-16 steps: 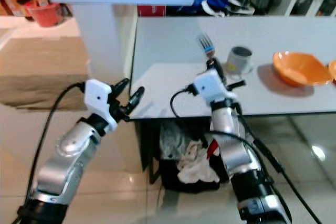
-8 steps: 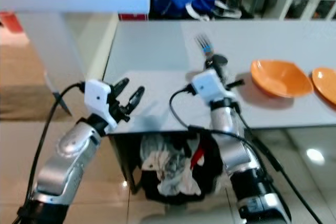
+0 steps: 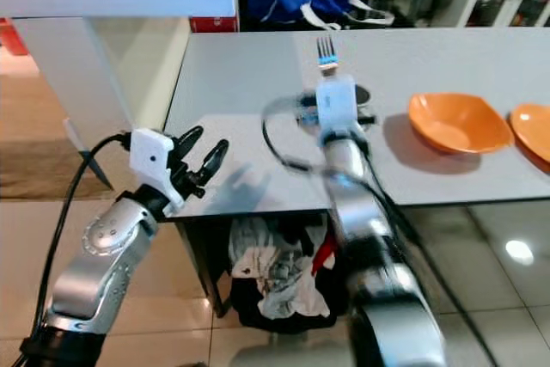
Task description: Setting the table
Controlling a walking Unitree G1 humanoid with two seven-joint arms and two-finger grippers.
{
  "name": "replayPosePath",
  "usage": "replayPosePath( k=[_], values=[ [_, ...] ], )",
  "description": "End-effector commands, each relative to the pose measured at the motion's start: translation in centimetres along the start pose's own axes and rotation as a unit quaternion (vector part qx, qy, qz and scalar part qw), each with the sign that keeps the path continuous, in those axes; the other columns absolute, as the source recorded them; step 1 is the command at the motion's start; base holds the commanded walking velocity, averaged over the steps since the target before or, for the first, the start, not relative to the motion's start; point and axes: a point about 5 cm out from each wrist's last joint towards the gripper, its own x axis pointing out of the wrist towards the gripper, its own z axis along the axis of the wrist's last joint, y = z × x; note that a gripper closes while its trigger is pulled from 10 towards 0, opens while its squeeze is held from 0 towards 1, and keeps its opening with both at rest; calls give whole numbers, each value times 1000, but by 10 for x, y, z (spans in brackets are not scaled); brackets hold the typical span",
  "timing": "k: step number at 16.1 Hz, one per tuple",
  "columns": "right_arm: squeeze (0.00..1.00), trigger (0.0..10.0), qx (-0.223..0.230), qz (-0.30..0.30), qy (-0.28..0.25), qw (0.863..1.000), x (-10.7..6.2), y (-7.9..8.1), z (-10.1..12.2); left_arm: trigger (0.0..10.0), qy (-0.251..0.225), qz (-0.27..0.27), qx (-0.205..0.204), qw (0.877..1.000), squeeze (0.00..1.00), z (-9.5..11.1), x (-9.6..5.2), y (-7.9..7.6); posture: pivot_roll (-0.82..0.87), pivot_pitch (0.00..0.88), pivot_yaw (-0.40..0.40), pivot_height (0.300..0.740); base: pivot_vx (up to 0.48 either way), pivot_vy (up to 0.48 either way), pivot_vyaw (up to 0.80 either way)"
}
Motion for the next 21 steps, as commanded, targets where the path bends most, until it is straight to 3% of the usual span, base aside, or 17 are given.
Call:
replayPosePath(
  k=[1, 4, 7, 8, 15, 21],
  values=[
    [0, 0, 31, -15, 26, 999, 5, -3, -3, 10000, 0, -2, 6, 1000, 0, 3, -2, 2, 43, 0, 41, 740, 0, 0, 0],
    [0, 0, 84, -14, 110, 990, 18, 1, -15, 10000, 3, 0, 14, 1000, 0, 6, -7, 5, 78, 0, 33, 740, 0, 0, 0],
    [0, 0, 83, -45, 158, 983, 23, -14, -25, 10000, 15, 16, 19, 1000, 0, 4, -14, 7, 102, 0, 29, 740, 0, 0, 0],
    [0, 0, 63, -49, 170, 982, 22, -20, -30, 10000, 17, 20, 18, 999, 0, 5, -16, 7, 111, 0, 29, 740, 0, 0, 0],
    [0, 0, 39, -40, 226, 972, 9, -21, -60, 10000, 28, 31, 11, 999, 0, 10, -30, 2, 156, 29, 43, 740, 0, 0, 0],
    [0, 0, 34, -59, 227, 971, 9, -25, -60, 10000, 47, 39, 9, 998, 0, 16, -49, 2, 210, 74, 70, 740, 0, 0, 0]
  ],
)
